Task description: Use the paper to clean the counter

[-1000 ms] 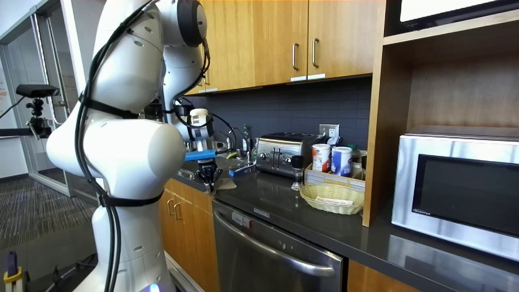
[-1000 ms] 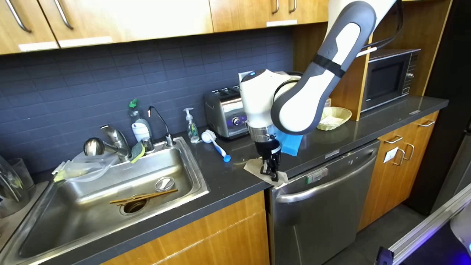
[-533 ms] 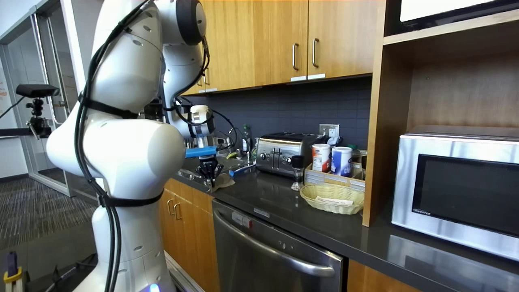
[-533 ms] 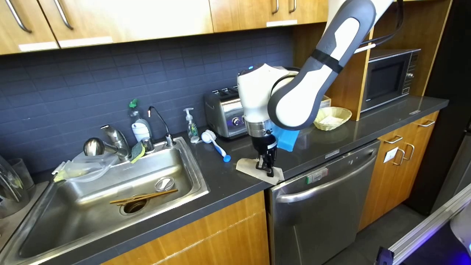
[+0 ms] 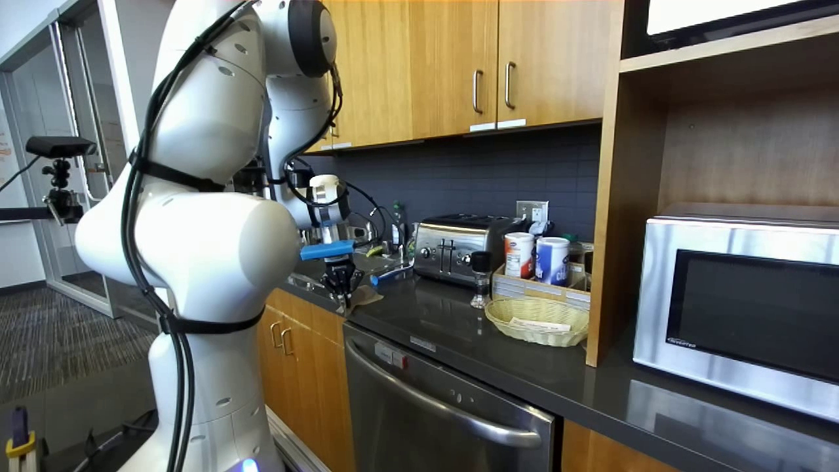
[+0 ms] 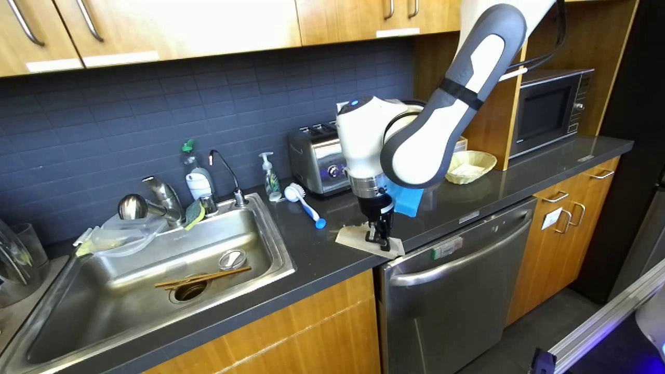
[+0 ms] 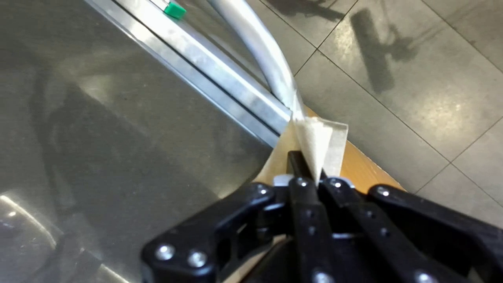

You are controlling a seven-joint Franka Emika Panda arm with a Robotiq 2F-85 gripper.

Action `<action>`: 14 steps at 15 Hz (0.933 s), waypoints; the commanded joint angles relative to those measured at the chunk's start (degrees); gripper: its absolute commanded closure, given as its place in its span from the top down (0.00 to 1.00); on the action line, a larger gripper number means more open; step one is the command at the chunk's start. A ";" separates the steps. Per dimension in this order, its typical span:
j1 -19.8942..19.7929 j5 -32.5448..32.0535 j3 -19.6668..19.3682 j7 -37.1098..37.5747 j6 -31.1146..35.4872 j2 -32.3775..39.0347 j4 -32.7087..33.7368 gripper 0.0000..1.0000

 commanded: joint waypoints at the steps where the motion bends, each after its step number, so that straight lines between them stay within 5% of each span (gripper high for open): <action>1: 0.44 -2.35 -0.85 1.71 -1.66 1.74 2.23 0.01; 14: 7.04 -9.20 0.87 4.13 -10.82 7.71 10.36 0.01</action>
